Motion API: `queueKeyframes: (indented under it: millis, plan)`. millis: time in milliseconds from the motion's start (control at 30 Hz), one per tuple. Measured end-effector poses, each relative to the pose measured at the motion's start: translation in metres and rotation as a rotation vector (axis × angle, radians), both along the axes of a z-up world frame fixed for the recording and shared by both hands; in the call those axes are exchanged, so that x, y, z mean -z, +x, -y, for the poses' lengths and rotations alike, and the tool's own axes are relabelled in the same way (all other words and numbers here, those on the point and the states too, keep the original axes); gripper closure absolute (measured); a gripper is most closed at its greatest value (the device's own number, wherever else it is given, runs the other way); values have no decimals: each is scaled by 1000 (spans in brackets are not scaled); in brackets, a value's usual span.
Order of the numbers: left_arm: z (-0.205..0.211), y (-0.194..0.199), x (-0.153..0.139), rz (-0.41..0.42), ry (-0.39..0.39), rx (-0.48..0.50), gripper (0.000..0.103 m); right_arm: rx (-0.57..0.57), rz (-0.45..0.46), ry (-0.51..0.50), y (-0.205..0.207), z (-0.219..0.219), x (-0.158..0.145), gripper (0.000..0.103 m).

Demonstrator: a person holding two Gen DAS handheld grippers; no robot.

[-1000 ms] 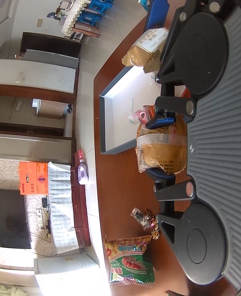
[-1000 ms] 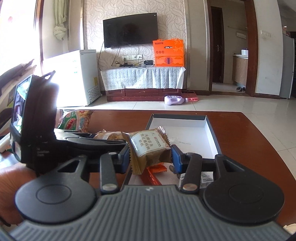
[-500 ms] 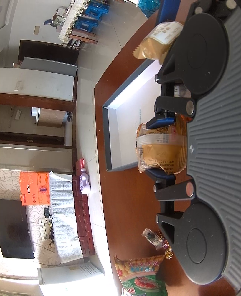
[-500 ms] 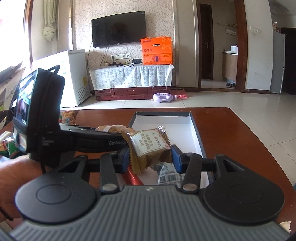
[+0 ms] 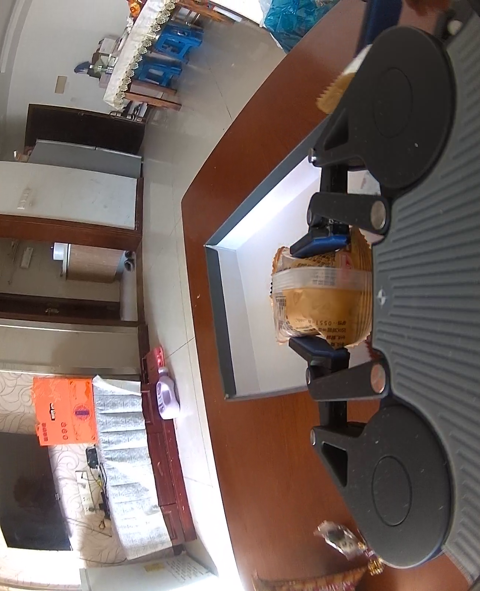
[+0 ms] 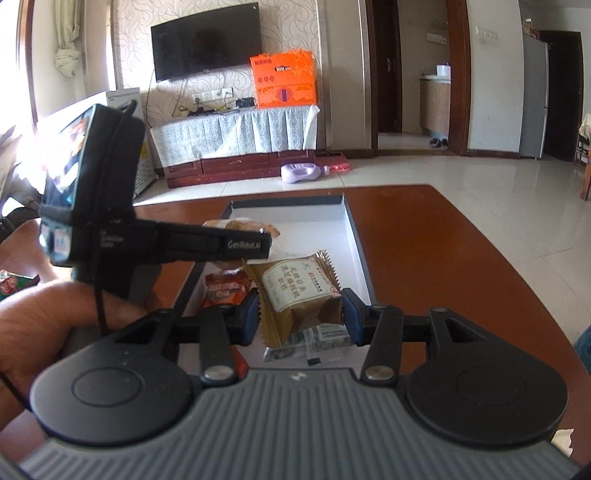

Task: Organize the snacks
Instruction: 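Carry both held cake packets over the grey box, then open left tool dropping round cake in box while right tool releases gold packet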

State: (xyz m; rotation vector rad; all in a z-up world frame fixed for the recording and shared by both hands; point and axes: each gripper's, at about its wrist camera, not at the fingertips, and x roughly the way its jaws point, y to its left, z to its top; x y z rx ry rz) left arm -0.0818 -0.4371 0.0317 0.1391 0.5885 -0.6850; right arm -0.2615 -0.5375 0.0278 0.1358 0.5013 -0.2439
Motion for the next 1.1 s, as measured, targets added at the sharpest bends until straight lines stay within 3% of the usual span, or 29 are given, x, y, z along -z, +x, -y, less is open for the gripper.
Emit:
queueKeyframes:
  millis: [467,767,800,933,1100]
  plan:
    - [40,23,6,19,72,37,50,-18,-48,3,12,-2,6,54]
    - [49,22,10,18,66,59,50,-10,-39,-14,22,-7,9,54]
    - [49,23,10,15,64,57,49,-7,-37,-7,23,-6,9,54]
    - [47,20,11,27,72,49,29,-3,-42,-5,22,-4,11,54]
    - [44,14,8,49,75,62,28,2,-34,-1,21,-5,9,54]
